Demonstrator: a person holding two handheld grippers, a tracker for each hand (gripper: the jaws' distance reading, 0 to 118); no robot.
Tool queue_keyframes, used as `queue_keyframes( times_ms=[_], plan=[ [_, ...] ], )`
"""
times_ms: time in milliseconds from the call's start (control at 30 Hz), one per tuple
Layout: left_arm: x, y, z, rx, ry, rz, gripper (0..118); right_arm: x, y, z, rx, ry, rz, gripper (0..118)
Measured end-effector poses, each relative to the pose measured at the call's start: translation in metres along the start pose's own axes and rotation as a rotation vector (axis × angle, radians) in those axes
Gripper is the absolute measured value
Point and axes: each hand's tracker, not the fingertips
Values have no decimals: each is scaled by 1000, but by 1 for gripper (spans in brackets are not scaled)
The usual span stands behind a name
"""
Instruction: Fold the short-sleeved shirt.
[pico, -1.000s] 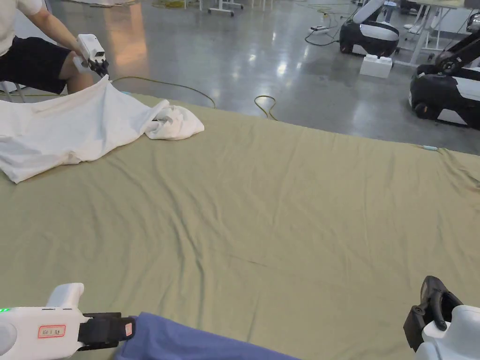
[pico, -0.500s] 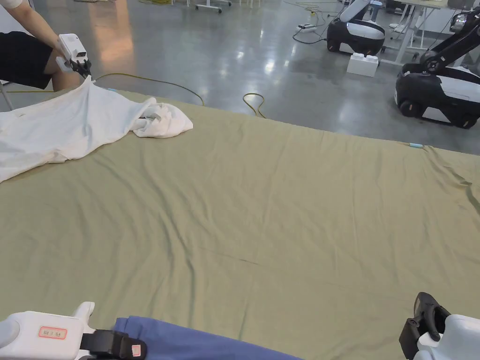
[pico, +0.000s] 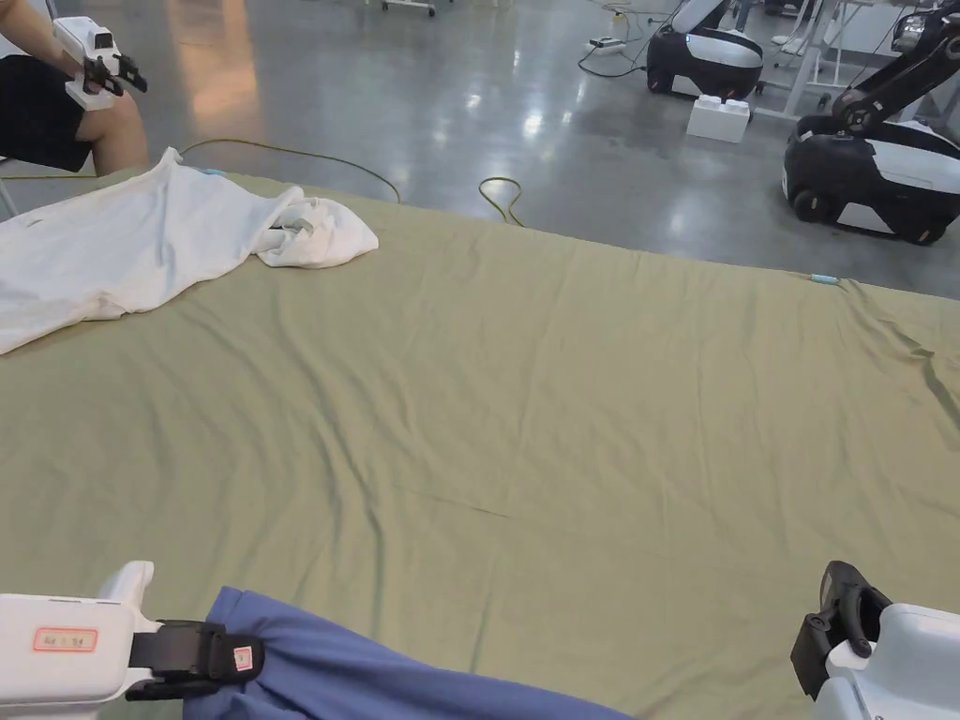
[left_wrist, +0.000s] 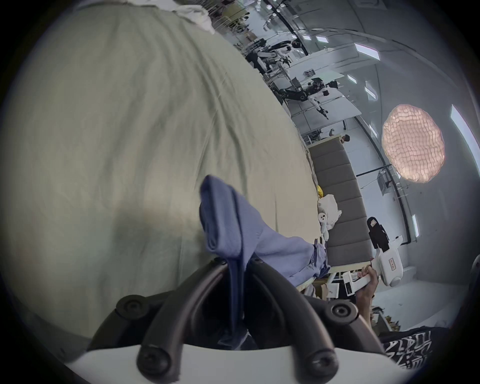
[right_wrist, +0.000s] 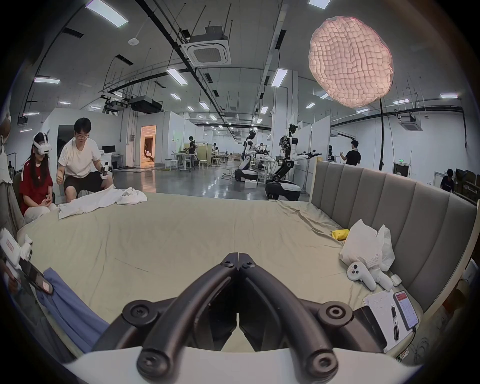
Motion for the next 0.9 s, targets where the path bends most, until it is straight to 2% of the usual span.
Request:
queue_keyframes(
  times_ms=[267, 400, 467, 533, 667, 800, 900],
  plan=[
    [29, 28, 70, 86, 238, -82, 9, -2, 2, -7, 5, 18, 4, 0],
    [42, 28, 79, 87, 355, -90, 9, -5, 1, -10, 2, 32, 0, 0],
    [49, 26, 74, 75, 364, -111, 9, -7, 0, -11, 2, 36, -2, 0],
    [67, 19, 65, 61, 345, -127, 9, -8, 0, -12, 0, 43, -6, 0],
    [131, -10, 30, 26, 195, -145, 9, -9, 0, -12, -4, 51, -8, 0],
    [142, -13, -9, -6, 75, -145, 9, -8, -1, -12, -6, 49, -8, 0],
    [155, -20, -51, -39, 97, -163, 9, -5, -2, -11, -11, 43, -12, 0]
  ],
)
